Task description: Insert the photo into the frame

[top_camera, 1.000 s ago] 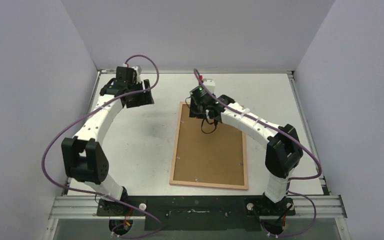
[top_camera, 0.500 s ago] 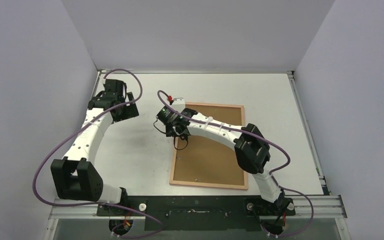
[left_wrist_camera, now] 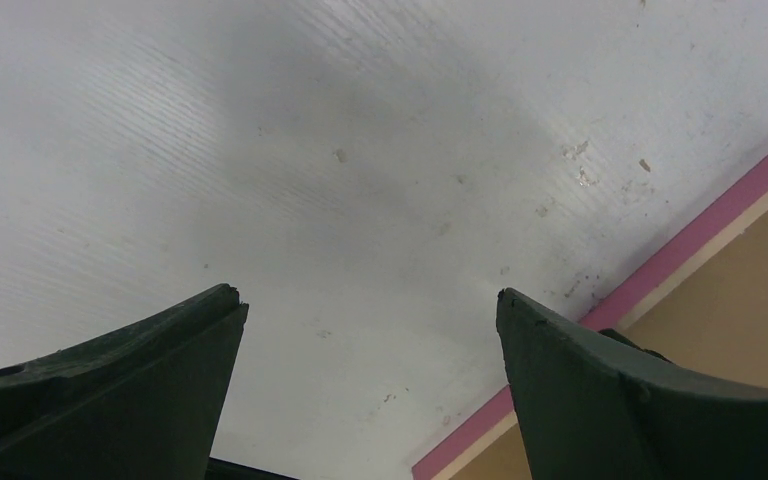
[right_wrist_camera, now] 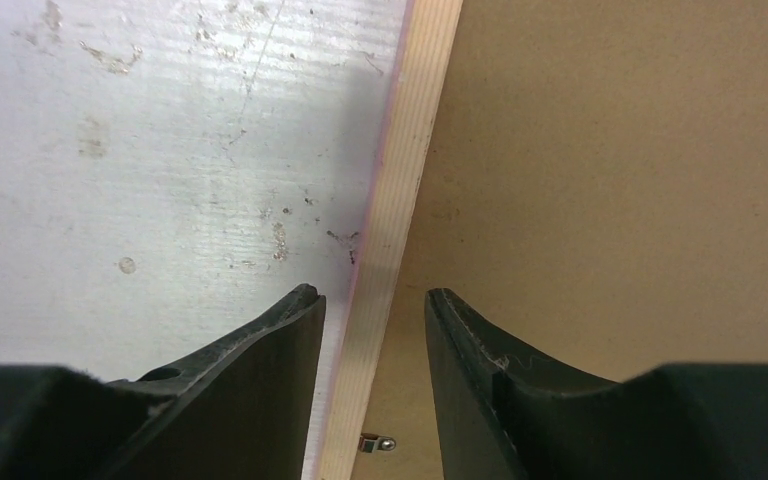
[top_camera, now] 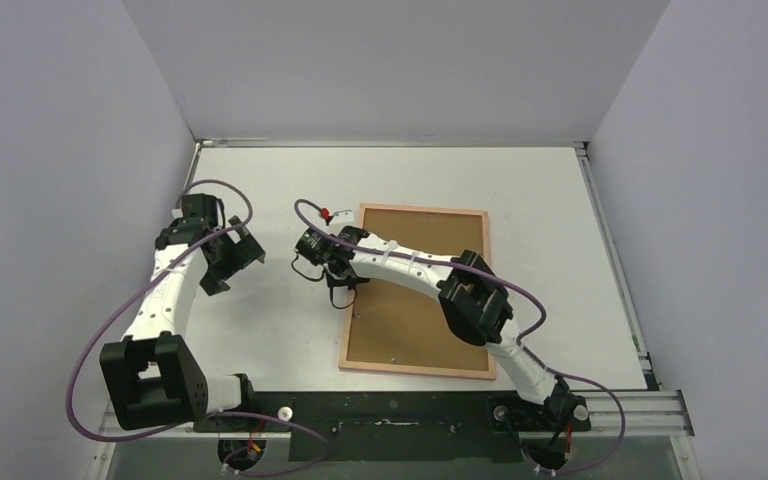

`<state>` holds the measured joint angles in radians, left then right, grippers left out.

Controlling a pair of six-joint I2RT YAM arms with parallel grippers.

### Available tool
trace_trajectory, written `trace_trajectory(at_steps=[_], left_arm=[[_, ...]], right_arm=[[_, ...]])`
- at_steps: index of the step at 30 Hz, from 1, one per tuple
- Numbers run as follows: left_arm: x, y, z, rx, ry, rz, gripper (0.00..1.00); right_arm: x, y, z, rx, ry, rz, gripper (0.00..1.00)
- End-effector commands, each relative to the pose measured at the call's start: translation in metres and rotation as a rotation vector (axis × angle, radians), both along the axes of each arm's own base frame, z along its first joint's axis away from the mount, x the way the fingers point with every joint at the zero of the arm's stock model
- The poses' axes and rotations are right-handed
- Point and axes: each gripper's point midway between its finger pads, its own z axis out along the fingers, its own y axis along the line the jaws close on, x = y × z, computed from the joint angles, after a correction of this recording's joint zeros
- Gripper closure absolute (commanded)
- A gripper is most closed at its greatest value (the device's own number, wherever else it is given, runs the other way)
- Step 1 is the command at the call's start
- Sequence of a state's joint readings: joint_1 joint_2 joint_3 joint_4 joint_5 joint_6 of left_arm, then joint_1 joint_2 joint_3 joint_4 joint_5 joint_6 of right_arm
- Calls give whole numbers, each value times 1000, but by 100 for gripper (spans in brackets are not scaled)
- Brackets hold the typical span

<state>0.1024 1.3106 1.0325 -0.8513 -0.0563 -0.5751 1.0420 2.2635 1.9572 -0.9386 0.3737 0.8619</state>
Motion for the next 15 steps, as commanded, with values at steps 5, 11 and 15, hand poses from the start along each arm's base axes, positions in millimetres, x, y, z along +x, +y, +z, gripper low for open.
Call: trace_trajectory(at_steps=[5,11,15], left_arm=[[12,-25,1,-233,-108,41,6],[9,-39,-15,-335,-98,48,7],[7,-46,-22,-381,-91,49,7]], right_arm=[[1,7,-7,-11,2,-1,60],[-3,10,-19,-12,36,-1,64],[-4,14,-20,6,42,-8,75]])
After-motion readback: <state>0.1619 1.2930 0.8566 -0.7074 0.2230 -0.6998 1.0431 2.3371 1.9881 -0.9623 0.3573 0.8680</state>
